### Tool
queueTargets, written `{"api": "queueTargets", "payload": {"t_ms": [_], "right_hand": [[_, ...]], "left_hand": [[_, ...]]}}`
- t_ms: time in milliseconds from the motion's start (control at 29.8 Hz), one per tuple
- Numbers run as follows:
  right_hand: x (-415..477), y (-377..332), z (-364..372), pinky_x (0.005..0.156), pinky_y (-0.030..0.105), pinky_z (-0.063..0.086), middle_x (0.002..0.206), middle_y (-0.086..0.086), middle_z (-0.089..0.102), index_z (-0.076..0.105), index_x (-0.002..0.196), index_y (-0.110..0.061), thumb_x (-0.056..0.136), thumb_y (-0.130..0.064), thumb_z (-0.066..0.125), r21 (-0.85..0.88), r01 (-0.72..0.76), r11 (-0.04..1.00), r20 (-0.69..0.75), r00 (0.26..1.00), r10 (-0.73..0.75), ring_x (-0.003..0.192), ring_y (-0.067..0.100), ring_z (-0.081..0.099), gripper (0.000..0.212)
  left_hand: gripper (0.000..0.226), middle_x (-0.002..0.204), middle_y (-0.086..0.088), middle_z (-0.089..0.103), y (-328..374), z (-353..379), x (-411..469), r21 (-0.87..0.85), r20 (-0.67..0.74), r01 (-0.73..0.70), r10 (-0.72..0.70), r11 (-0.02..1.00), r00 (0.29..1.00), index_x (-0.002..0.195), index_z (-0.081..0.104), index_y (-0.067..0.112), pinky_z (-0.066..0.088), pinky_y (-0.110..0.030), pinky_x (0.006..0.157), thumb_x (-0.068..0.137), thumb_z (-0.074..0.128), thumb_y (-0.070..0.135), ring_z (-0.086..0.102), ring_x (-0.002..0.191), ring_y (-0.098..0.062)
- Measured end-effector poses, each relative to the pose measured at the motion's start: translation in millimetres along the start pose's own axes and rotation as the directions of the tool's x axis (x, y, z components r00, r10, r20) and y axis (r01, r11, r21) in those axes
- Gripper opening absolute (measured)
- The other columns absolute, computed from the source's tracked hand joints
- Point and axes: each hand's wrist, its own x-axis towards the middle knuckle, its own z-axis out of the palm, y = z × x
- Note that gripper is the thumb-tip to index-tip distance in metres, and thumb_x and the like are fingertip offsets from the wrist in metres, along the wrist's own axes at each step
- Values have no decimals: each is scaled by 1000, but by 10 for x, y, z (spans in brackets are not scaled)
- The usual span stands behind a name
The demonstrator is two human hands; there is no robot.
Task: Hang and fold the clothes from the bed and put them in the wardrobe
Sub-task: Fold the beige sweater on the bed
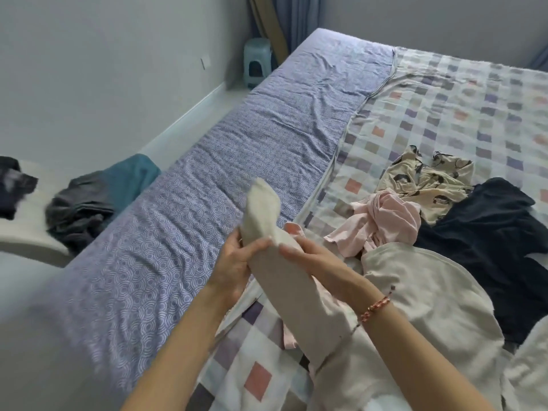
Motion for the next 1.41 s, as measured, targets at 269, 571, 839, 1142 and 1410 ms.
{"api": "queueTargets", "payload": {"t_ms": [269, 571, 839, 1142, 1410], "right_hand": [[199, -813, 175, 70, 32, 52, 91, 12, 65, 57, 105, 0, 70, -4, 76, 138, 210, 968, -52, 977, -205, 79, 19, 63, 40], [71, -1303, -8, 73, 14, 47, 105, -1, 54, 32, 128, -28, 70, 4, 75, -344, 419, 840, 194, 907, -373, 84, 0, 53, 78], [48, -1253, -17, 56, 24, 46, 81, 4, 54, 47, 87, -20, 80, -3, 70, -338, 330, 882, 43, 941, -336, 70, 18, 52, 29], [-319, -744, 480, 97, 34, 44, 118, 2, 57, 38, 132, -15, 80, -24, 72, -419, 252, 872, 6, 961, -275, 106, 13, 54, 63], [-371, -220, 490, 69, 20, 43, 74, -5, 62, 60, 82, -15, 86, -6, 48, 214, 328, 920, -651, 750, -116, 71, 7, 56, 16]], "left_hand": [[61, 80, -3, 68, 857, 85, -268, 428, 22, -206, 217, 880, 976, 125, 40, 27, 54, -30, 62, 72, 70, 21, 67, 75, -15], [44, 92, 5, 54, 1433, 140, -323, 745, 453, -582, 392, 327, 801, 109, 54, 42, 49, -16, 64, 79, 72, 15, 57, 72, -5], [23, 56, 10, 44, 1467, 5, -288, 893, 411, -444, 266, 73, 872, 57, 46, 24, 34, -25, 54, 70, 49, 42, 43, 55, -6], [18, 67, -9, 56, 1506, 244, -246, 835, -122, -94, 349, 541, 929, 68, 51, 7, 55, -24, 45, 82, 57, -3, 61, 52, -18], [18, 83, -12, 66, 656, 1159, -440, 671, 166, -233, 164, 704, 972, 98, 50, 12, 54, -27, 45, 87, 64, 14, 66, 51, -20]]}}
